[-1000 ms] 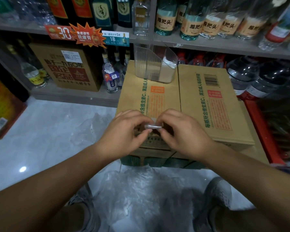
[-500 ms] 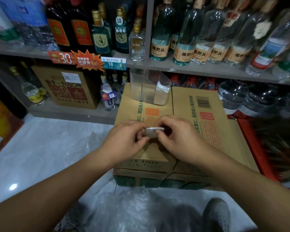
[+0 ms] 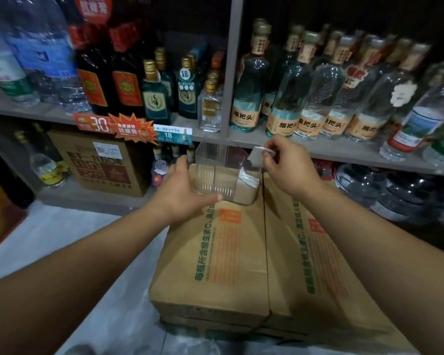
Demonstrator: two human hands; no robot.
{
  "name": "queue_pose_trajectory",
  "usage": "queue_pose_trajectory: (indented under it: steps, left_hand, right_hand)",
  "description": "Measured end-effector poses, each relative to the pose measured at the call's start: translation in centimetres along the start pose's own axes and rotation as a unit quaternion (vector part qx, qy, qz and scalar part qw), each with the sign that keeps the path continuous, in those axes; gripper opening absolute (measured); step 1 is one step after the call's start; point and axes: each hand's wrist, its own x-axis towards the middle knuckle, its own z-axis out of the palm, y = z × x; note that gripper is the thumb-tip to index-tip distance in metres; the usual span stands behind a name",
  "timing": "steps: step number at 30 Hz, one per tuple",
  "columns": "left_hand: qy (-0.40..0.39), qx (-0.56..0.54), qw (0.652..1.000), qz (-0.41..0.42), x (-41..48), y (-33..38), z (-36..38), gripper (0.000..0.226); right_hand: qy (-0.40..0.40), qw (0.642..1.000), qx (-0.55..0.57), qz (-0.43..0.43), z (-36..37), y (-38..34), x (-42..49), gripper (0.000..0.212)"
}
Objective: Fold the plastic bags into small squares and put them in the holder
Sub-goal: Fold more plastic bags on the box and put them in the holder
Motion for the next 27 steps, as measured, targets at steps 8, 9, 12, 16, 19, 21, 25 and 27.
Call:
queue_pose_trajectory:
  steps: [8, 9, 12, 16, 19, 21, 25, 27]
  left_hand:
    - [-0.009, -0.158, 0.987, -0.025, 1.6, -0.1, 1.7, 0.092]
    - [-0.009, -0.17, 0.985, -0.024, 1.9, 0.1, 1.7, 0.095]
    - [-0.005, -0.192, 0.981, -0.035, 2.3, 0.2, 2.0, 0.105]
    - [-0.006, -0.175, 0.984, -0.036, 2.4, 0.4, 2.2, 0.101]
    - [0.003, -0.182, 0.983, -0.025, 2.3, 0.6, 2.3, 0.078]
    - [0.0, -0.175, 0.984, -0.025, 2.1, 0.7, 2.2, 0.072]
    - [-0.004, -0.163, 0.986, -0.022, 1.8, 0.9, 2.2, 0.074]
    - [-0.003, -0.162, 0.987, -0.022, 1.8, 0.9, 2.2, 0.074]
  right_hand:
    - [0.003, 0.993, -0.075, -0.089, 3.0, 1.3, -1.2, 0.01]
    - [0.001, 0.992, -0.087, -0.095, 3.1, 1.3, -1.4, 0.011]
    - [0.001, 0.989, -0.11, -0.094, 3.6, 1.7, -1.6, 0.014]
    - [-0.043, 0.99, -0.117, -0.07, 3.8, 2.4, -1.1, 0.011]
    - [-0.093, 0.991, -0.078, -0.047, 3.3, 2.1, -0.1, 0.002]
    - [-0.134, 0.99, -0.045, -0.017, 2.9, 1.8, 0.5, 0.004]
    - [-0.196, 0.98, -0.014, 0.007, 2.6, 1.8, 0.8, 0.005]
    - [-0.207, 0.978, -0.01, 0.01, 2.2, 1.8, 0.7, 0.002]
